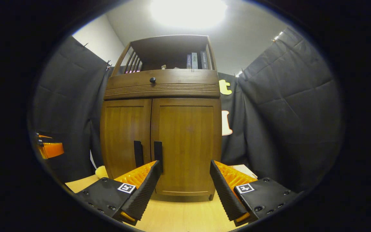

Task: Open the right door of the double-door shoe cabinet with the right hand, and open the left door with the left hand.

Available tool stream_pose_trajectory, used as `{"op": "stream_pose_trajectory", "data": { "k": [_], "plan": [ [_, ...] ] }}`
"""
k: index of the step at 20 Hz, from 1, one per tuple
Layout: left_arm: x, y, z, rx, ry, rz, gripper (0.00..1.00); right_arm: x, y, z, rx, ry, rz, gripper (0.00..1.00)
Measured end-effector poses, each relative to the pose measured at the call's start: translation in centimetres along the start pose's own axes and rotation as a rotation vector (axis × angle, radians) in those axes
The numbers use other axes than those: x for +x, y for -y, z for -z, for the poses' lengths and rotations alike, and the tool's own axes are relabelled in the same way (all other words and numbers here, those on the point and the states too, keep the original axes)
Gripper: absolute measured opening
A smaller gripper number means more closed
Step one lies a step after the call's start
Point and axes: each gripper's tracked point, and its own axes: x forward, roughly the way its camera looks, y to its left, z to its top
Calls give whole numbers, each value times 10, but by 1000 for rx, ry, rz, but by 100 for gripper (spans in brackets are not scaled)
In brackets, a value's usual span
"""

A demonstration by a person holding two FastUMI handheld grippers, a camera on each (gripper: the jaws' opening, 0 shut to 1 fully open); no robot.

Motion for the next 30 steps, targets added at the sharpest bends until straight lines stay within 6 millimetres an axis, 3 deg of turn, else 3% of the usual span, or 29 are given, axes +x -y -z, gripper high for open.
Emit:
{"op": "stream_pose_trajectory", "data": {
  "k": [4,8,11,16,20,22,27,28,29,30],
  "plan": [
    [-7,1,-10,14,12,-23,96,48,-14,10,25,-24,-20,96],
    [-19,-12,-20,28,16,-71,95,87,-32,15,32,-25,-53,96],
    [-23,-22,-24,43,17,-117,96,113,-51,20,49,-29,-72,94],
    [-31,-34,-36,56,19,-181,95,157,-63,24,54,-29,-77,96],
    [-38,-40,-38,63,10,-228,95,185,-74,40,60,-69,-85,93],
    [-38,-43,-38,66,2,-250,96,198,-85,48,58,-92,-107,84],
    [-41,-43,-34,62,-10,-281,96,212,-96,53,87,-117,-116,48],
    [-40,-43,-33,61,-12,-282,96,210,-95,49,88,-128,-113,48],
    [-40,-43,-33,60,-11,-283,96,210,-95,50,68,-126,-112,29],
    [-40,-43,-34,57,-8,-281,96,209,-94,52,44,-129,-112,24]
  ]
}}
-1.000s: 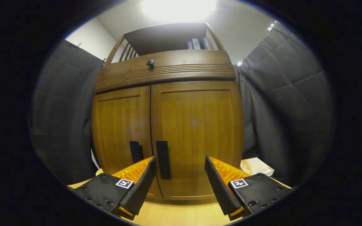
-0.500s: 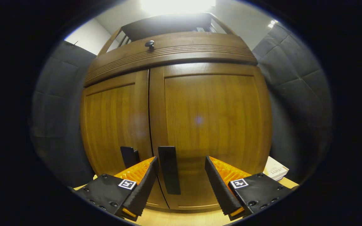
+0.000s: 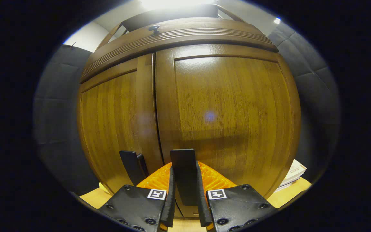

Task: Open the right door of the double-door shoe cabinet with the right hand, and open the left door with the left hand.

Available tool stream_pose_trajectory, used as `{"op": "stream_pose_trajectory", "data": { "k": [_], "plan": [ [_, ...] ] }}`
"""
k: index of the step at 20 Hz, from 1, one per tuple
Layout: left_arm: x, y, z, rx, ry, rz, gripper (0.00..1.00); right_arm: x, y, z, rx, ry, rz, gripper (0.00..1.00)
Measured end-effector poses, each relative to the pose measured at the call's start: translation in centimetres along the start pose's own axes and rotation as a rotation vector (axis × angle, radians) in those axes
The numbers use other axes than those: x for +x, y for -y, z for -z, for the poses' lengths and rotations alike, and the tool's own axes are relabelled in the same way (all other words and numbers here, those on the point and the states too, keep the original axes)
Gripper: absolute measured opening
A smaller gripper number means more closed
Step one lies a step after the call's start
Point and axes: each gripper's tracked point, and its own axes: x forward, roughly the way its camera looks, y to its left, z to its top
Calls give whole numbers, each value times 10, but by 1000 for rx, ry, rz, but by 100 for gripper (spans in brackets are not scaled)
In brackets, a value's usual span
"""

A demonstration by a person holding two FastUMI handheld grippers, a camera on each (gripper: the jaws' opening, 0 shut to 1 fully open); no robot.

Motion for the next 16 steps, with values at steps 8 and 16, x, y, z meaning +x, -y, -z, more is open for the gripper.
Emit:
{"op": "stream_pose_trajectory", "data": {
  "k": [8,16],
  "plan": [
    [-2,2,-9,-30,10,69,96,-35,-1,1,-6,-15,-59,19],
    [2,9,-21,-36,41,182,96,-90,15,2,2,-21,-104,19]
  ]
}}
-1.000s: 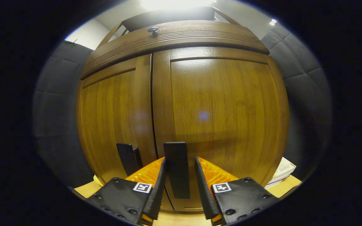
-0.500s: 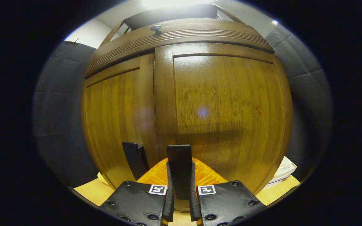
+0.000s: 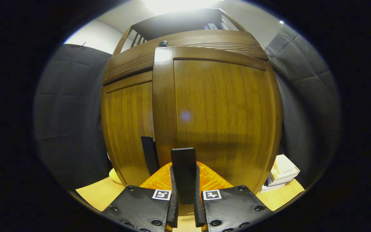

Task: Open the right door of the double-door shoe cabinet with the right hand, and open the left door with the left hand.

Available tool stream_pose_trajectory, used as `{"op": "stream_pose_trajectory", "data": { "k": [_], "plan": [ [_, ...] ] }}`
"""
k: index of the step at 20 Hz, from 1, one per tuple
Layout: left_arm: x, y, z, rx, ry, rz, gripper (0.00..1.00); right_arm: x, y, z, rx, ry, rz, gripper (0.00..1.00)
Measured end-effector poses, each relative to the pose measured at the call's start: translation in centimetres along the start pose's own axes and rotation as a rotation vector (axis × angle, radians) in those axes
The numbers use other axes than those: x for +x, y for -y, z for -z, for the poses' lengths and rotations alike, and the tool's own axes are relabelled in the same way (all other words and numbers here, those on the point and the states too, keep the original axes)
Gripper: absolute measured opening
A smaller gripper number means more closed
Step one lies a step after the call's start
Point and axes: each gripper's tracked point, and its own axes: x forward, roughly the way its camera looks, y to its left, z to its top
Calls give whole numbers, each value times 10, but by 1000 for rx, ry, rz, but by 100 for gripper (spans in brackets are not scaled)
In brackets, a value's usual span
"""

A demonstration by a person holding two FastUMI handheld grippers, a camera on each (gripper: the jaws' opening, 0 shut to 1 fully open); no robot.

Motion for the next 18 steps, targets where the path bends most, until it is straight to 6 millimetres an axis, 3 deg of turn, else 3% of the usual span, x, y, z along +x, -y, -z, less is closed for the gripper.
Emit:
{"op": "stream_pose_trajectory", "data": {
  "k": [2,10,17,18],
  "plan": [
    [0,3,2,0,3,29,96,-15,6,2,-3,-6,-3,22],
    [12,20,14,7,5,128,96,-73,34,5,11,-21,21,19],
    [19,32,21,10,8,202,96,-119,81,9,33,-25,58,22],
    [21,34,21,7,4,213,96,-123,89,8,34,-26,65,18]
  ]
}}
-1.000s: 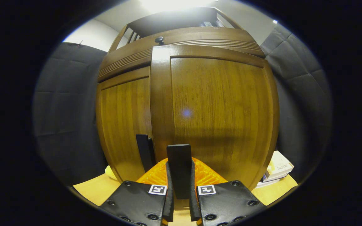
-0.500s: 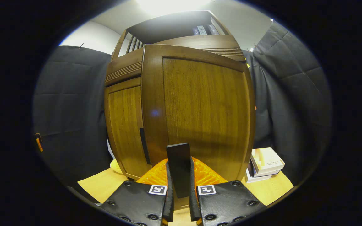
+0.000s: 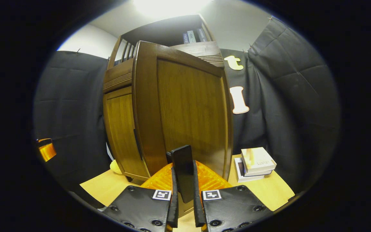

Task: Open the right door of the double-door shoe cabinet with the right hand, and open the left door with the left hand.

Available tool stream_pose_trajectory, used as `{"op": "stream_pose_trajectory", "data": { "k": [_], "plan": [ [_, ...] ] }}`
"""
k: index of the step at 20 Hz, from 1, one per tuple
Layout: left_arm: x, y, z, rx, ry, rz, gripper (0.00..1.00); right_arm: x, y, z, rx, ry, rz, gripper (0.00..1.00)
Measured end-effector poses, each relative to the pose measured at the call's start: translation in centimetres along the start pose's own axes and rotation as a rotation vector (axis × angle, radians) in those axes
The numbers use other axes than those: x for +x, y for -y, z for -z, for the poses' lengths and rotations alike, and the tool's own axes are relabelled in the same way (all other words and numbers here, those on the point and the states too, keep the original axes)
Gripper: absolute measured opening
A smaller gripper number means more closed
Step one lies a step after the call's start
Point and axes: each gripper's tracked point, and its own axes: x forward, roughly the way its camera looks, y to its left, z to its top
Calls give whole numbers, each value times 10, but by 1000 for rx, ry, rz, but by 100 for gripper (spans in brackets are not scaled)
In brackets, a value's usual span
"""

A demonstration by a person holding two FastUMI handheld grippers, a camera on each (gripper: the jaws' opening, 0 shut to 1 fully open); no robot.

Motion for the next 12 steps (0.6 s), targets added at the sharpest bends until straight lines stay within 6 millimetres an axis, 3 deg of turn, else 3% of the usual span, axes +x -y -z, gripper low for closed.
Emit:
{"op": "stream_pose_trajectory", "data": {
  "k": [8,12],
  "plan": [
    [3,3,-3,9,-1,60,96,-17,45,-2,-15,-12,41,20],
    [5,5,-3,14,-6,65,96,-23,88,7,17,-33,92,17]
  ]
}}
